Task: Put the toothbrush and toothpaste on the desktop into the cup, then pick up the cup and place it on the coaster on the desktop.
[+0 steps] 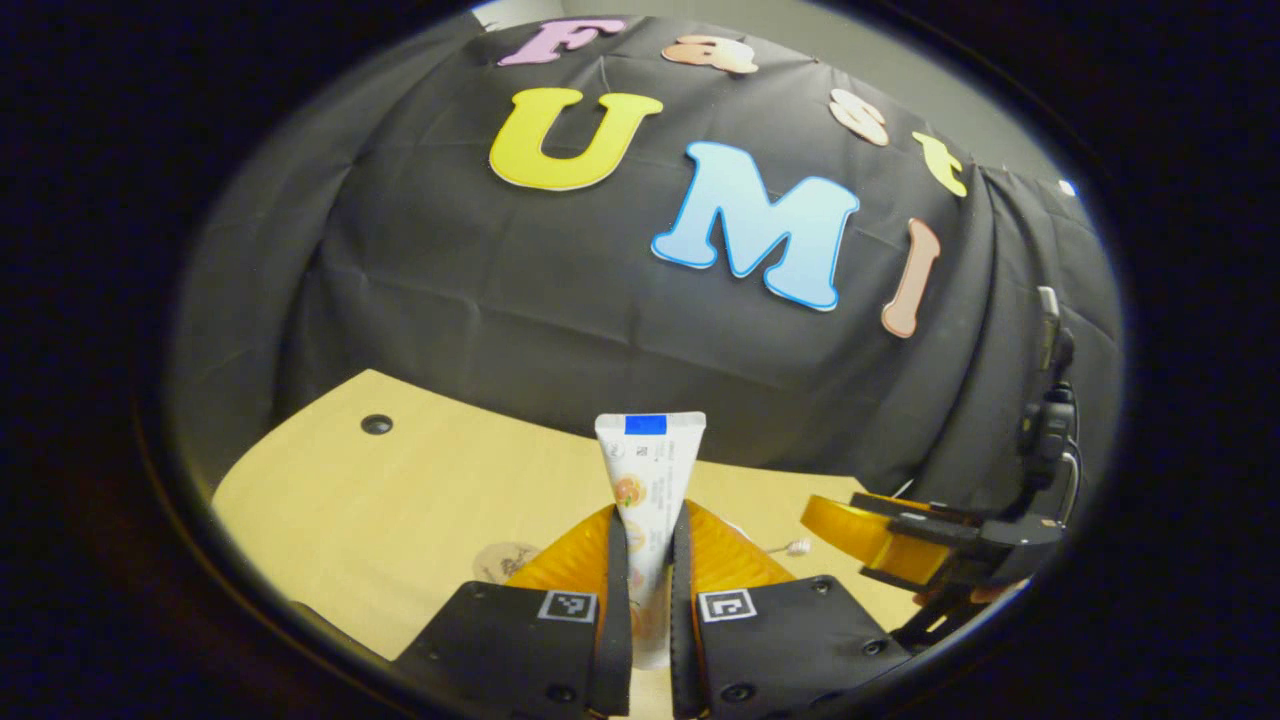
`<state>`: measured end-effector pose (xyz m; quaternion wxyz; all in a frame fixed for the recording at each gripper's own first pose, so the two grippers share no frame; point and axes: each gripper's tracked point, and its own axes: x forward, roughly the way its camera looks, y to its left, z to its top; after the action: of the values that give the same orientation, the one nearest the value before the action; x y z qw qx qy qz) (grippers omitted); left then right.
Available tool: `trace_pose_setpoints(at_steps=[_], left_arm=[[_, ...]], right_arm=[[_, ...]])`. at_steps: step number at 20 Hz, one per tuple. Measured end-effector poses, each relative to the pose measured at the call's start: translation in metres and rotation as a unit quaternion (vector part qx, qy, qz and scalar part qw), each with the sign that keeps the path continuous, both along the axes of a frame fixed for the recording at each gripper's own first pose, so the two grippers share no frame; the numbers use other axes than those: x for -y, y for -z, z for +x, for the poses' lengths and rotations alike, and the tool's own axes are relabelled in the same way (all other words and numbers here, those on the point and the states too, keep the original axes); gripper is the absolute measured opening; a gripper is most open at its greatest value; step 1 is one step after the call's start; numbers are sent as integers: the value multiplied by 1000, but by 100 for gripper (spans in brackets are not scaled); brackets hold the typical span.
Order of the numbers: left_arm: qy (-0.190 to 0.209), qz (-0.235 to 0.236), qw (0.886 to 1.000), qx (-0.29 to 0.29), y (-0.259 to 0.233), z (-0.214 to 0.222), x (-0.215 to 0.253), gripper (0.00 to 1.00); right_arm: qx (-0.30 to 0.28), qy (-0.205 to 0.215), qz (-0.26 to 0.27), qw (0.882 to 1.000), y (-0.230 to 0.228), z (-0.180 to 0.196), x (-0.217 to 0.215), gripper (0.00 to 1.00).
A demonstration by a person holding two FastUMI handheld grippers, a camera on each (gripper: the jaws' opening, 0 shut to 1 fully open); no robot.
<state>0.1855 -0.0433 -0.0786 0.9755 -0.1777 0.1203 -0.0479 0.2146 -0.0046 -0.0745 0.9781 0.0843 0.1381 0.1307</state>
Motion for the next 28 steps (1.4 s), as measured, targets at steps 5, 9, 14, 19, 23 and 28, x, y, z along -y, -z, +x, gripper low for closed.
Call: trace_pose_setpoints(at_steps=[5,9,14,19,23,28], left_arm=[[13,-30,996,80,-19,48,26,22],[26,-14,990,138,-33,77,45,22],[22,-8,985,169,-26,108,61,22],[30,11,988,152,7,136,79,23],[38,34,990,133,30,144,90,26],[57,47,991,115,46,144,98,31]], right_arm=[[-1,41,-3,999,-7,-46,63,88],[-22,66,-3,998,6,-73,94,88],[-71,82,14,994,39,-90,103,88],[-85,88,15,992,47,-93,109,88],[-97,88,18,991,51,-89,106,88],[-104,84,22,991,53,-88,96,88]])
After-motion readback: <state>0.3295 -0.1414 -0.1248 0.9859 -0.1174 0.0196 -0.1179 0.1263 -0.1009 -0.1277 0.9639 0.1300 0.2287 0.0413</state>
